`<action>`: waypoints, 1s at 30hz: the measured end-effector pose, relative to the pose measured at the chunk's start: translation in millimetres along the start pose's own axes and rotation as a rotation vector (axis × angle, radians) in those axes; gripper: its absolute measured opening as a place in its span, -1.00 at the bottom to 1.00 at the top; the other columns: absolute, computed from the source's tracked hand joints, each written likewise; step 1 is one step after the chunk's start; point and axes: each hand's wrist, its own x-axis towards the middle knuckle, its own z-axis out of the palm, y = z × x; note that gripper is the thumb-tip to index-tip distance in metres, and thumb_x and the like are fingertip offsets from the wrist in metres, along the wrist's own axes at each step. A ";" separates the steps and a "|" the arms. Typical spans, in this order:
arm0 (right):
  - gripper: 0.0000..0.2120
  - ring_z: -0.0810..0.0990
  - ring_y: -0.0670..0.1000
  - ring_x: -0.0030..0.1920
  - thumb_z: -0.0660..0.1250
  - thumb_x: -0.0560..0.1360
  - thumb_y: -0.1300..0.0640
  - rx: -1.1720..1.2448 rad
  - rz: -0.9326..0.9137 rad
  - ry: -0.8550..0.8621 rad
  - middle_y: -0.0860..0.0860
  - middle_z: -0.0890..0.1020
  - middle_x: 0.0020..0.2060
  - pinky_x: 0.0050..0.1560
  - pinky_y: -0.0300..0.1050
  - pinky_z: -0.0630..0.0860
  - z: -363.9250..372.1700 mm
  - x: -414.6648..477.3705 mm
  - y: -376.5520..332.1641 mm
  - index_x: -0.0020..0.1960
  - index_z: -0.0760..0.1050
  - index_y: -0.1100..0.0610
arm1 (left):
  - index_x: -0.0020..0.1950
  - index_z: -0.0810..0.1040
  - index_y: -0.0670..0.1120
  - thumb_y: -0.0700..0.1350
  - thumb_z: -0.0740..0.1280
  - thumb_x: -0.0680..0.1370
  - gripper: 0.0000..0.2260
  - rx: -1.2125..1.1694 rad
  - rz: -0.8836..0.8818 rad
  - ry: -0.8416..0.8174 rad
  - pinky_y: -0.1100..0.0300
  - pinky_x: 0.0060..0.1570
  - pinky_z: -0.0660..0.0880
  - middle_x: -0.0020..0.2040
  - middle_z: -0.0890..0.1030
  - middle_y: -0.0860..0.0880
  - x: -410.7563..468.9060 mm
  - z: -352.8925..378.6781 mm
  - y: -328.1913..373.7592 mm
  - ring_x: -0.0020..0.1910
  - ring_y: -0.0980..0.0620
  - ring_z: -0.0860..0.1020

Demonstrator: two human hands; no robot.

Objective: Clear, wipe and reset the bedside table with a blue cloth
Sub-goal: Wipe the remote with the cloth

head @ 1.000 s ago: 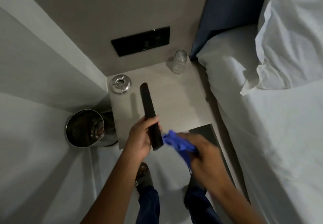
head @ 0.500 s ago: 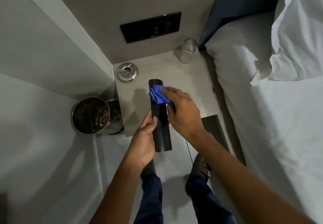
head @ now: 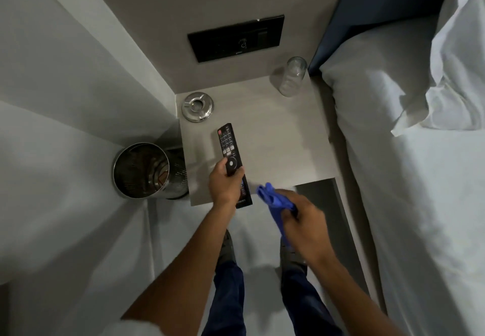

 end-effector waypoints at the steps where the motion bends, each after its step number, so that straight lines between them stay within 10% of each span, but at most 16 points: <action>1: -0.61 0.58 -0.08 -0.27 0.21 0.53 0.34 0.034 0.046 0.019 -0.05 0.64 -0.08 -0.23 -0.17 0.58 -8.3 4.3 4.3 0.26 0.55 0.03 | 0.32 0.51 -0.08 -0.16 0.46 0.45 -0.56 0.080 0.036 0.039 -0.07 0.17 0.58 0.18 0.65 -0.11 7.8 12.0 -1.6 0.09 -0.07 0.64; 8: -0.54 0.61 0.10 -0.15 0.18 0.51 0.40 0.185 0.132 0.065 -0.05 0.67 -0.12 -0.22 -0.08 0.59 -57.6 21.1 42.1 0.22 0.57 -0.04 | 0.21 0.58 -0.13 -0.11 0.45 0.44 -0.65 0.512 0.237 0.159 0.00 0.05 0.57 0.12 0.67 -0.19 38.7 81.4 -8.7 0.09 -0.20 0.61; 13: -0.53 0.59 -0.31 -0.12 0.18 0.53 0.41 0.251 0.167 0.099 -0.14 0.64 -0.02 -0.28 -0.48 0.48 -78.4 21.1 68.0 0.25 0.54 -0.06 | 0.30 0.46 -0.14 -0.08 0.43 0.46 -0.56 0.596 0.202 0.224 -0.07 0.04 0.56 0.14 0.64 -0.21 53.9 104.5 -24.7 0.10 -0.25 0.59; 22: -0.55 0.55 -0.39 -0.11 0.19 0.54 0.39 0.264 0.147 0.104 -0.18 0.63 -0.06 -0.26 -0.54 0.45 -90.0 25.2 76.5 0.23 0.52 -0.08 | 0.31 0.32 -0.10 -0.10 0.50 0.42 -0.45 0.507 0.190 0.291 -0.11 0.06 0.55 0.18 0.59 -0.20 64.4 121.4 -29.2 0.11 -0.24 0.58; 27: -0.49 0.52 -0.21 0.02 0.22 0.54 0.32 0.257 0.143 0.124 -0.18 0.52 0.02 -0.11 -0.31 0.46 -90.9 22.5 76.8 0.09 0.48 -0.33 | 0.39 0.27 -0.12 0.08 0.51 0.39 -0.30 0.579 0.192 0.276 -0.12 0.09 0.49 0.30 0.48 -0.20 59.6 113.5 -22.8 0.26 -0.21 0.47; 30: -0.55 0.55 -0.03 0.03 0.23 0.54 0.33 0.417 0.217 0.124 -0.05 0.55 0.02 0.02 -0.01 0.55 -96.2 18.1 66.1 0.01 0.53 -0.27 | 0.23 0.46 -0.11 0.15 0.41 0.46 -0.53 0.468 0.308 0.148 0.20 -0.02 0.46 0.17 0.59 -0.14 28.0 88.8 -17.7 0.12 -0.13 0.56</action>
